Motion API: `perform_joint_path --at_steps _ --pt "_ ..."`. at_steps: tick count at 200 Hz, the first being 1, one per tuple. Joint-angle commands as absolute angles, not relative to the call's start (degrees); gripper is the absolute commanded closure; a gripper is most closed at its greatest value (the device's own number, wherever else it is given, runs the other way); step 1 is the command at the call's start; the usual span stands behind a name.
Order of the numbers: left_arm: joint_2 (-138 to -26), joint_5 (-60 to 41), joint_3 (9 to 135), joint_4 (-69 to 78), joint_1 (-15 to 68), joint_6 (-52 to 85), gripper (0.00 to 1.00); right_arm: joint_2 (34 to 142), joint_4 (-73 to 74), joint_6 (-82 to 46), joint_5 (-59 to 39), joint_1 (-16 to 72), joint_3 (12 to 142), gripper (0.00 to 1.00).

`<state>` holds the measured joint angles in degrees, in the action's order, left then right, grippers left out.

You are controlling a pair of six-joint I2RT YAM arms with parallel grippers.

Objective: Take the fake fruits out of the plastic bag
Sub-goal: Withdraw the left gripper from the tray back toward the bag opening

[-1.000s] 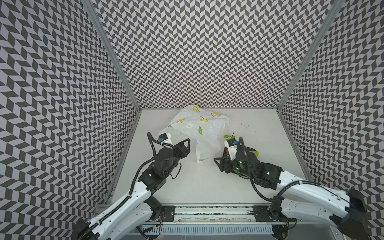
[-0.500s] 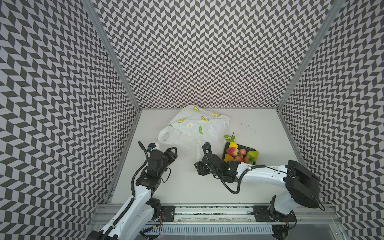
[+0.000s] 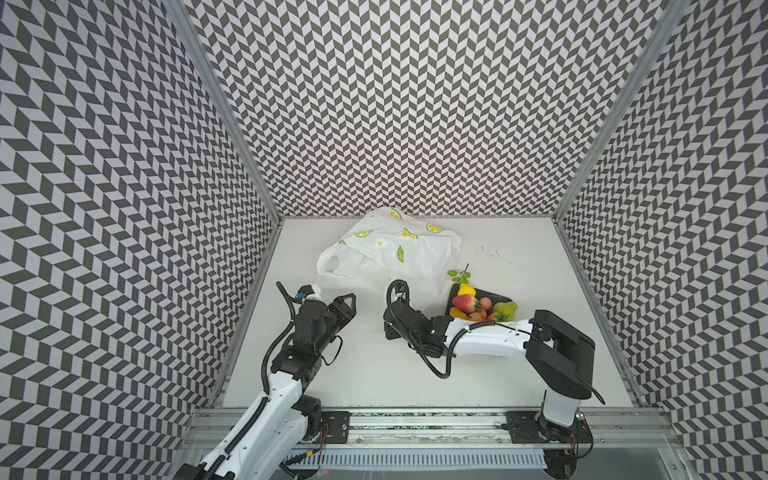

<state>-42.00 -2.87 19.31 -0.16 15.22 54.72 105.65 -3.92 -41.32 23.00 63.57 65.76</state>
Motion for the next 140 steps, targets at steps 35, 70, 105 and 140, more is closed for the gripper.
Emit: perform_joint_path --at_steps 35,70,105,140 --pt "-43.43 -7.38 19.44 4.72 14.86 51.50 0.41 101.19 -3.40 -41.40 24.50 63.91 64.63 0.47" --pt "-48.67 -17.41 19.49 12.30 15.03 48.43 0.37 92.73 -2.68 -39.48 25.14 63.79 59.77 0.40" --pt "-51.38 -20.73 16.68 17.24 15.12 50.92 0.39 91.54 -4.11 -40.44 25.03 63.36 60.72 0.35" --pt "-59.42 -18.09 17.48 16.83 15.07 51.98 0.58 88.85 -2.47 -41.76 24.29 61.55 57.59 0.35"
